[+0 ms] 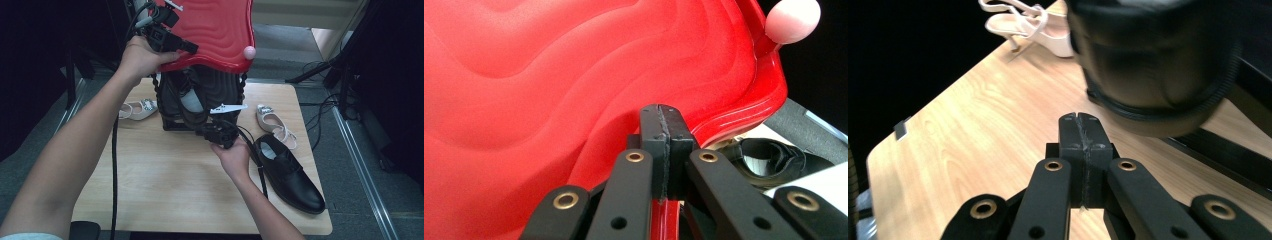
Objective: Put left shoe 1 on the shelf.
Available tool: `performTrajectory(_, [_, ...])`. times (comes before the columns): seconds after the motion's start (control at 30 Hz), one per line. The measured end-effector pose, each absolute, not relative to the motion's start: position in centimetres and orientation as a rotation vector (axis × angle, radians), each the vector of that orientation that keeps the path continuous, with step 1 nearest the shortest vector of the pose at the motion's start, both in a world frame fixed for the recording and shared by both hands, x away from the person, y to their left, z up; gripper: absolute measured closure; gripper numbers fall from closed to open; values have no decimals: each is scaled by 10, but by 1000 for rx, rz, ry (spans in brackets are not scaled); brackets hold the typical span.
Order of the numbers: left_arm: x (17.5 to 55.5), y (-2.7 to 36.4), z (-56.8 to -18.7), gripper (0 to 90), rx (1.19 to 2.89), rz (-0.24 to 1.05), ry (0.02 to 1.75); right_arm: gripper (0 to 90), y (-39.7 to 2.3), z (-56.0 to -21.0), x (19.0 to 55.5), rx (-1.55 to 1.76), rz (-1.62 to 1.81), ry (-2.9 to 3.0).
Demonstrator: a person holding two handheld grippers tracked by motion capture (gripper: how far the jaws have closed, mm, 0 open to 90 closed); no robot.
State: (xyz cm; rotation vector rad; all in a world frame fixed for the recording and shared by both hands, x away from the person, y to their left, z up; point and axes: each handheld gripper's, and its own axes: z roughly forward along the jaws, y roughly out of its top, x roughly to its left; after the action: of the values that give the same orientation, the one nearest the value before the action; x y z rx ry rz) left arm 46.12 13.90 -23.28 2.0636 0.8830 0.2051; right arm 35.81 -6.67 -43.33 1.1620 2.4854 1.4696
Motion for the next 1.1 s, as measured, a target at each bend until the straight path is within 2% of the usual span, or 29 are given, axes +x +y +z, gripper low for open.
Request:
performTrajectory(0.2, [461, 141, -234, 900, 2048, 201, 878, 900, -66, -433, 369, 1186, 1513, 2451])
performTrajectory(0.5, [459, 139, -234, 900, 2053, 214, 885, 900, -53, -423, 366, 1152, 1475, 2439])
performTrajectory(1.1, [457, 138, -234, 900, 2053, 238, 890, 900, -23, -414, 397, 1222, 1467, 2406])
